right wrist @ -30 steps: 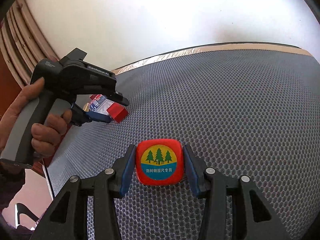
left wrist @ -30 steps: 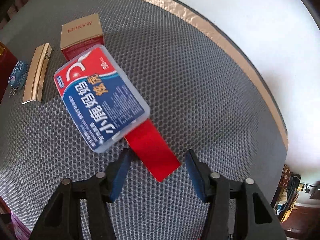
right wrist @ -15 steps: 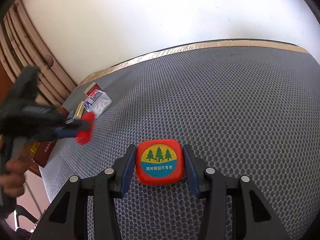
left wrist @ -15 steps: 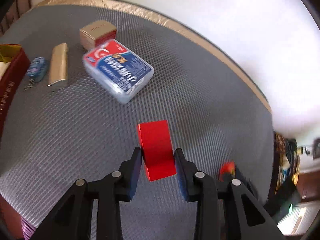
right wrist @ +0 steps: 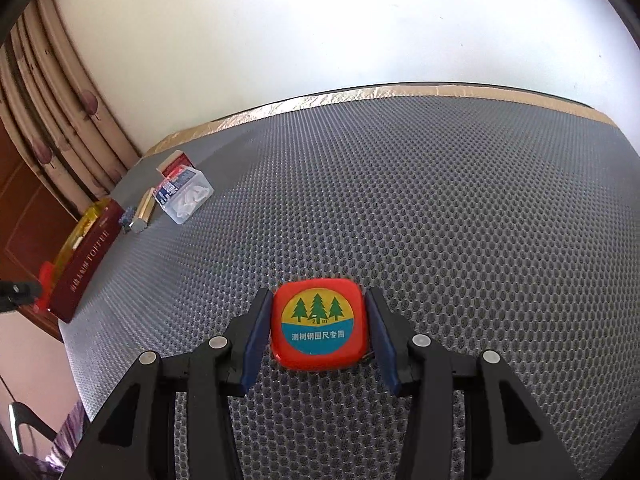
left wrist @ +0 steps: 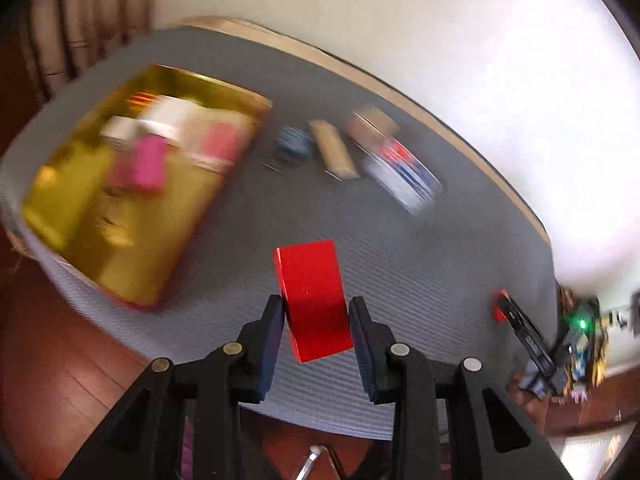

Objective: Organize rigid objects
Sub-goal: 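Place the red block into the tin and open the left gripper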

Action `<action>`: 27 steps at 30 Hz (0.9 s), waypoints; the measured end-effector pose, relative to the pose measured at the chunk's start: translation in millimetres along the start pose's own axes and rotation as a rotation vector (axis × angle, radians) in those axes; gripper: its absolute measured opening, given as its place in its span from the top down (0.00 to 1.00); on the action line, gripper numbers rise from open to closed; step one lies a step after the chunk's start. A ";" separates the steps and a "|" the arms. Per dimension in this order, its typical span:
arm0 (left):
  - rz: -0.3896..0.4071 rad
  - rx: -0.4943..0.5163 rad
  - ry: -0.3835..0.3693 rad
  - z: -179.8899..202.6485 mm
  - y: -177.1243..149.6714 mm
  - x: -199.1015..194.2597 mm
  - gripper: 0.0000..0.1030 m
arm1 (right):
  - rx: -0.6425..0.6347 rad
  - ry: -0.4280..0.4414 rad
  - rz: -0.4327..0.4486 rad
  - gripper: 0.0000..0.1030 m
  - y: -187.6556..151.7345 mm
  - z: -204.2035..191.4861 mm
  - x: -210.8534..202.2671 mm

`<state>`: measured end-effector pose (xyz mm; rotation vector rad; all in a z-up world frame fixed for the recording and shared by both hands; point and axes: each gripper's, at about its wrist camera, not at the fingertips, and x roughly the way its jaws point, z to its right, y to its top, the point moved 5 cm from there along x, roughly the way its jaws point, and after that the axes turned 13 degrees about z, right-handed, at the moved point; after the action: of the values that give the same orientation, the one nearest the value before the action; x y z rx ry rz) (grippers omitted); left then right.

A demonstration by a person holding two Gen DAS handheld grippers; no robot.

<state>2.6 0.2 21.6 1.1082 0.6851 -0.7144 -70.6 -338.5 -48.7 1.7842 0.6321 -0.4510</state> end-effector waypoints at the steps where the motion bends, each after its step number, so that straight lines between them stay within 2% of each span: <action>1: 0.014 -0.007 0.021 -16.2 9.5 -3.4 0.67 | -0.008 -0.007 -0.002 0.57 -0.1 -2.1 1.5; 5: 0.018 -0.038 0.066 -84.5 41.3 -10.5 0.67 | -0.040 -0.035 -0.013 0.57 -1.1 -9.2 8.1; 8: -0.005 -0.006 0.077 -111.4 50.1 -3.1 0.67 | -0.032 -0.049 -0.019 0.57 -1.3 -12.1 11.6; 11: -0.023 0.017 0.086 -116.1 48.0 22.3 0.67 | -0.026 -0.065 -0.026 0.57 -1.7 -16.2 15.0; 14: -0.042 0.011 0.061 -123.4 50.2 37.4 0.67 | -0.035 -0.075 -0.035 0.57 -2.2 -18.8 16.9; 19: -0.051 0.042 0.063 -117.7 53.7 58.5 0.67 | -0.050 -0.088 -0.050 0.57 -3.2 -23.9 21.2; 22: -0.085 0.055 0.042 -112.3 54.8 73.2 0.67 | -0.050 -0.091 -0.052 0.57 -3.0 -23.2 21.8; 25: -0.071 0.071 0.063 -110.2 58.0 78.5 0.67 | -0.054 -0.093 -0.053 0.57 -3.3 -22.5 21.3; 27: -0.045 0.100 0.106 -108.5 59.7 75.8 0.67 | -0.054 -0.094 -0.054 0.57 -3.6 -23.0 21.9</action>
<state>80.8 107.1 -38.0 1.2323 0.7729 -0.7385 -55.9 -311.5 -57.6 1.6882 0.6219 -0.5461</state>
